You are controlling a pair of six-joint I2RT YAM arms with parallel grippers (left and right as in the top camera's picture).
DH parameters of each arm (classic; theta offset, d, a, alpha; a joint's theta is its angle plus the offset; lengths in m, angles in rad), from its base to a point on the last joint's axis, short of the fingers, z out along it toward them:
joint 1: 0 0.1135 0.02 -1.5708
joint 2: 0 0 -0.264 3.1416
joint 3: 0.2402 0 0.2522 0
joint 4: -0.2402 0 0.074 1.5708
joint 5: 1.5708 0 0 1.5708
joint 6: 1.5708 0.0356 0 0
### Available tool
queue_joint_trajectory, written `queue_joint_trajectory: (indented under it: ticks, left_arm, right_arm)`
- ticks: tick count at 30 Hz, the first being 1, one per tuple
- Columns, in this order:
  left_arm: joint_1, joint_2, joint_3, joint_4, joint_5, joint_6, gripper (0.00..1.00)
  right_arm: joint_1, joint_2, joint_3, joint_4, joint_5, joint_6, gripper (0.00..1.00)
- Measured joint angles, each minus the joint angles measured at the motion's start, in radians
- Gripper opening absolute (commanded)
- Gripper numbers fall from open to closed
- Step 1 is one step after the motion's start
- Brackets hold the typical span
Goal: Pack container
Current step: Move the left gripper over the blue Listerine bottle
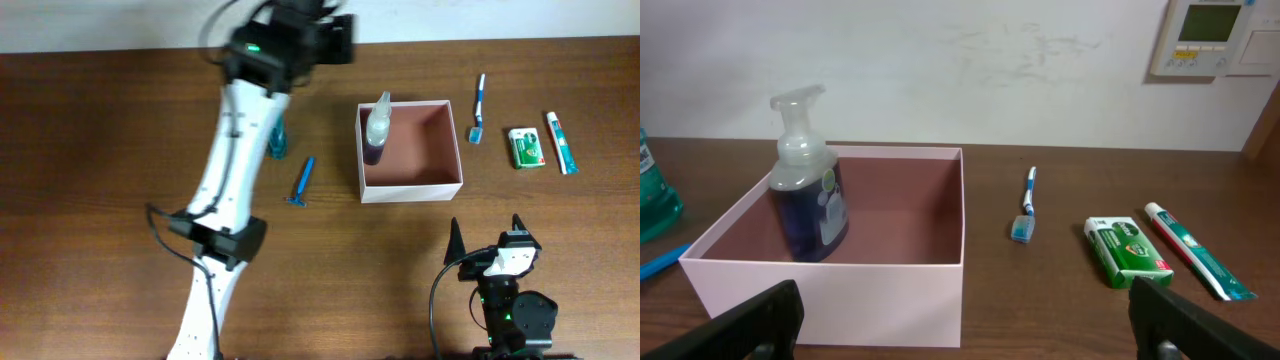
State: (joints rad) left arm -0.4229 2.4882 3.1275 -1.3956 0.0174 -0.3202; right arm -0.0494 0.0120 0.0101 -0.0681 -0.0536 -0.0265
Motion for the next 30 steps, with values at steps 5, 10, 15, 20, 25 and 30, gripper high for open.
queue_joint_trajectory:
  ticks: [5, 10, 15, 20, 25, 30]
  left_arm:
    - [0.106, -0.006, 0.003, -0.258, -0.007, 0.053, 0.68]
    - [0.14, -0.006, -0.043, -0.288, 0.001, 0.082, 0.69]
    - [0.136, -0.006, -0.145, -0.286, 0.008, 0.093, 0.69]
    - [0.138, -0.006, -0.251, -0.259, 0.007, 0.092, 0.69]
    - [0.146, -0.006, -0.338, -0.221, 0.004, 0.092, 0.69]
    - [0.15, -0.005, -0.401, -0.172, 0.004, 0.092, 0.69]
  right_arm:
    - [0.0, 0.0, 0.0, 0.0, 0.0, 0.0, 0.99]
    - [0.0, 0.0, 0.0, 0.0, 0.0, 0.0, 0.99]
    - [0.0, 0.0, 0.0, 0.0, 0.0, 0.0, 0.99]
    - [0.0, 0.0, 0.0, 0.0, 0.0, 0.0, 0.99]
    - [0.0, 0.0, 0.0, 0.0, 0.0, 0.0, 0.99]
    - [0.0, 0.0, 0.0, 0.0, 0.0, 0.0, 0.99]
